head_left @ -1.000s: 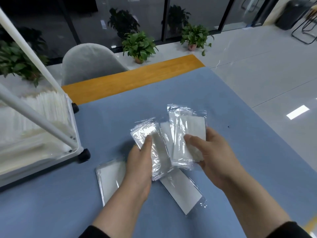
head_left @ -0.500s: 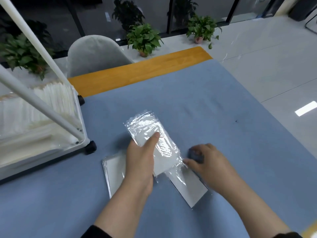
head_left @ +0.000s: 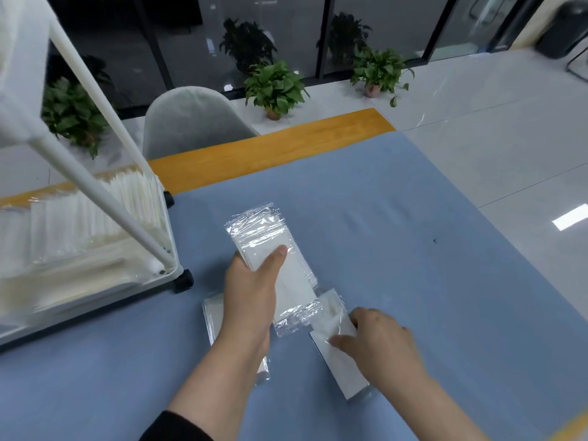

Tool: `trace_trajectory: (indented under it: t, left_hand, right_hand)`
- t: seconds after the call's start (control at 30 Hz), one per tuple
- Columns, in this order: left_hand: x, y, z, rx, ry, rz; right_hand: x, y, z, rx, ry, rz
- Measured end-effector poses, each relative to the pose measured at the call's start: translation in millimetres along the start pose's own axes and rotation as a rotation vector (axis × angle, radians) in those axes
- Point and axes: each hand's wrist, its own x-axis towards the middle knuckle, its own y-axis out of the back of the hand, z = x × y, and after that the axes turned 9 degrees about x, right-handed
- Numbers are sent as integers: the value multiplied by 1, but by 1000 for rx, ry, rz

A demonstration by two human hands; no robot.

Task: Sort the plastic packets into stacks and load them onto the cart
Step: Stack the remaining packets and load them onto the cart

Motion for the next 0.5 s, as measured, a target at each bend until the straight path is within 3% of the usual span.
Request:
trace_trajectory:
  t: [0.07,0.2,0.27,0.33,0.5]
  left_hand:
    - [-1,2,0,9,-4,1]
    - [-6,3,-2,29,-11,-23]
    - [-9,-3,-7,69,-3,-50]
    - [-16,-14,-12,73,19,-79]
    - [-37,-48,-20,-131,194,-157]
  right_hand:
    - [0,2,1,115,18,3]
    - [-6,33,7,796,104,150]
    - [-11,51,2,1018,169,111]
    - [-12,59,-7,1053,230,34]
    - [2,48,-18,868,267,-86]
